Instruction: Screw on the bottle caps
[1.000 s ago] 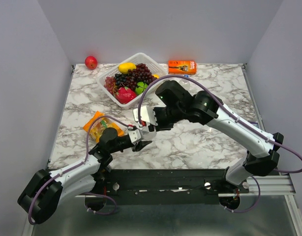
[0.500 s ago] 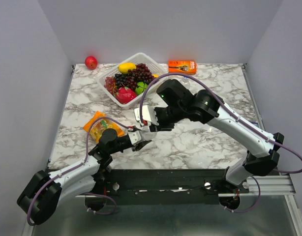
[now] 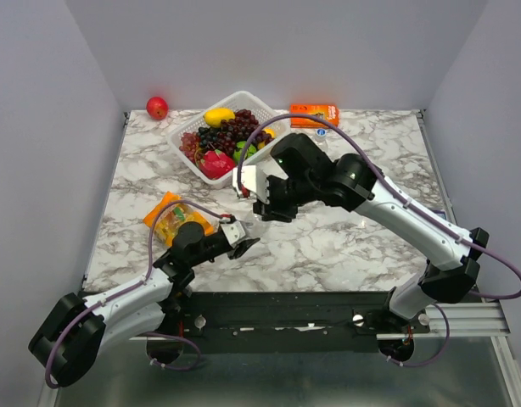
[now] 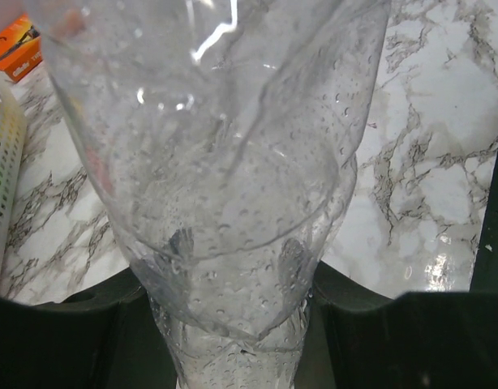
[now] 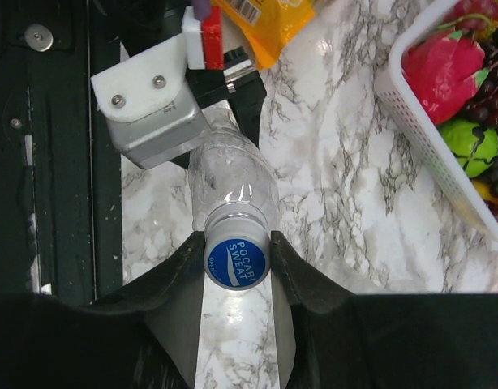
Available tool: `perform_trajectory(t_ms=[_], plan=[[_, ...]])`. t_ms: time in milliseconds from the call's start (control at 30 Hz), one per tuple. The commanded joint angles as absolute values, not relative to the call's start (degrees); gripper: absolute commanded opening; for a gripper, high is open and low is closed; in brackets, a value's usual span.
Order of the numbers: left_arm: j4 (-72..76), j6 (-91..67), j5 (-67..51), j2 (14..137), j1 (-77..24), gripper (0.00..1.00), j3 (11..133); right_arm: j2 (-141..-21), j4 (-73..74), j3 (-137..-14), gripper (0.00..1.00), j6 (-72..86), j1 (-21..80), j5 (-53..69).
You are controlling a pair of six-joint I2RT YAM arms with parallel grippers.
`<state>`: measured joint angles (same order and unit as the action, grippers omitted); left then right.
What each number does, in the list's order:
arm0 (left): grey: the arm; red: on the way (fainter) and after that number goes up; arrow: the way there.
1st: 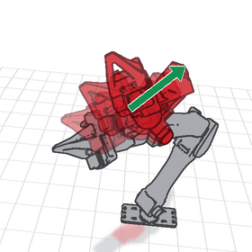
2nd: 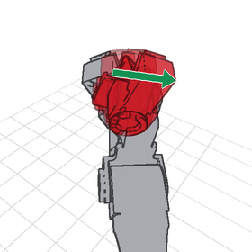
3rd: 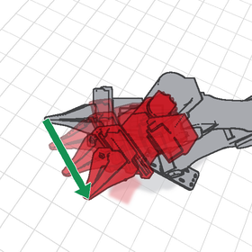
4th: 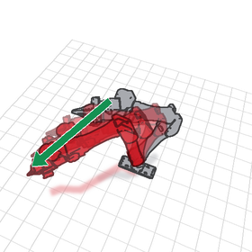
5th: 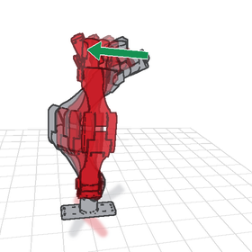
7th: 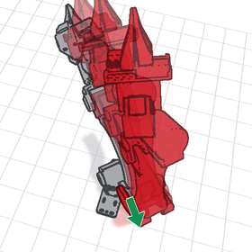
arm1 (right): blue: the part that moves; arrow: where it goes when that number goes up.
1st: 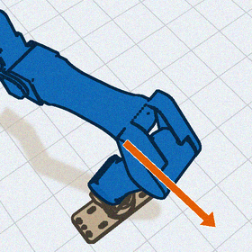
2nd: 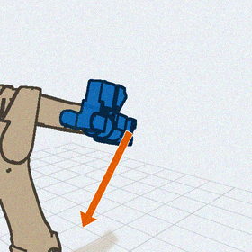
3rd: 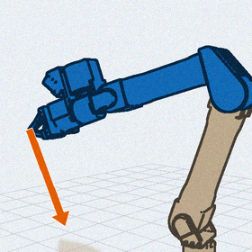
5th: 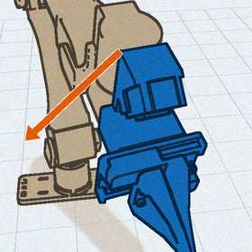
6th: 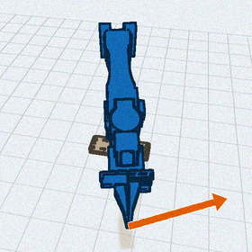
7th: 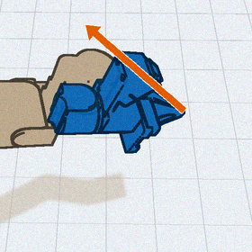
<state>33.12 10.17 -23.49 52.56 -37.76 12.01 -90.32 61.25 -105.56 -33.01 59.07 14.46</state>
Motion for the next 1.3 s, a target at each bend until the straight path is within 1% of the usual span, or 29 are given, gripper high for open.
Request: perform_trajectory(t_ms=[0,67,233,433,500,567,633,667,767,933,967,1000,1067,1100,1200,1267], plan=[[40.4,9.7,-11.5,51.3,-38.1,0.00,17.6,-93.9,68.0,-104.5,0.33,-22.5,57.2,21.1],[41.3,10.7,-10.6,51.6,-38.1,0.00,17.6,-95.4,68.0,-105.0,0.33,-20.0,54.9,22.5],[40.3,8.8,-10.5,52.1,-38.1,0.00,17.6,-96.7,66.5,-104.8,0.33,-15.9,54.0,21.7],[35.2,9.0,-12.9,52.8,-38.1,0.00,15.9,-97.8,66.1,-108.5,0.33,-17.4,54.0,18.5],[33.7,9.9,-12.8,53.2,-38.1,0.00,15.4,-98.0,65.7,-109.9,0.35,-18.0,53.9,18.5],[33.5,10.1,-13.5,53.6,-38.1,0.00,15.3,-98.1,65.7,-110.8,0.40,-18.5,54.0,18.0],[33.0,9.8,-14.1,54.3,-38.1,0.00,15.8,-98.2,65.7,-112.3,0.41,-19.1,54.0,17.1],[33.0,9.6,-14.3,55.1,-38.1,0.00,16.0,-98.3,65.9,-112.9,0.45,-19.3,54.1,16.6],[32.8,8.8,-14.7,55.5,-38.1,0.00,16.1,-98.6,66.7,-115.5,0.50,-20.3,54.0,15.3],[31.5,7.6,-15.5,56.1,-38.1,0.00,16.4,-97.6,67.2,-116.1,0.56,-21.1,54.0,15.3],[31.3,7.1,-15.5,56.3,-38.1,0.00,16.5,-97.5,67.5,-116.2,0.58,-21.4,54.1,15.7],[30.8,7.2,-15.7,56.5,-38.1,0.00,16.9,-97.3,68.3,-116.5,0.64,-21.9,54.0,16.3],[30.1,7.2,-16.9,57.0,-38.1,0.00,17.2,-96.8,70.0,-117.3,0.71,-25.2,54.1,18.6],[29.7,7.6,-17.5,57.2,-38.1,0.00,17.4,-96.5,70.8,-118.4,0.77,-26.1,54.1,18.5],[28.7,9.0,-20.7,57.0,-38.1,0.00,17.7,-94.3,70.3,-117.3,0.84,-30.5,54.0,14.4],[28.7,9.6,-22.4,56.9,-38.1,0.00,17.6,-92.9,69.8,-115.8,0.86,-33.4,53.9,10.8]])
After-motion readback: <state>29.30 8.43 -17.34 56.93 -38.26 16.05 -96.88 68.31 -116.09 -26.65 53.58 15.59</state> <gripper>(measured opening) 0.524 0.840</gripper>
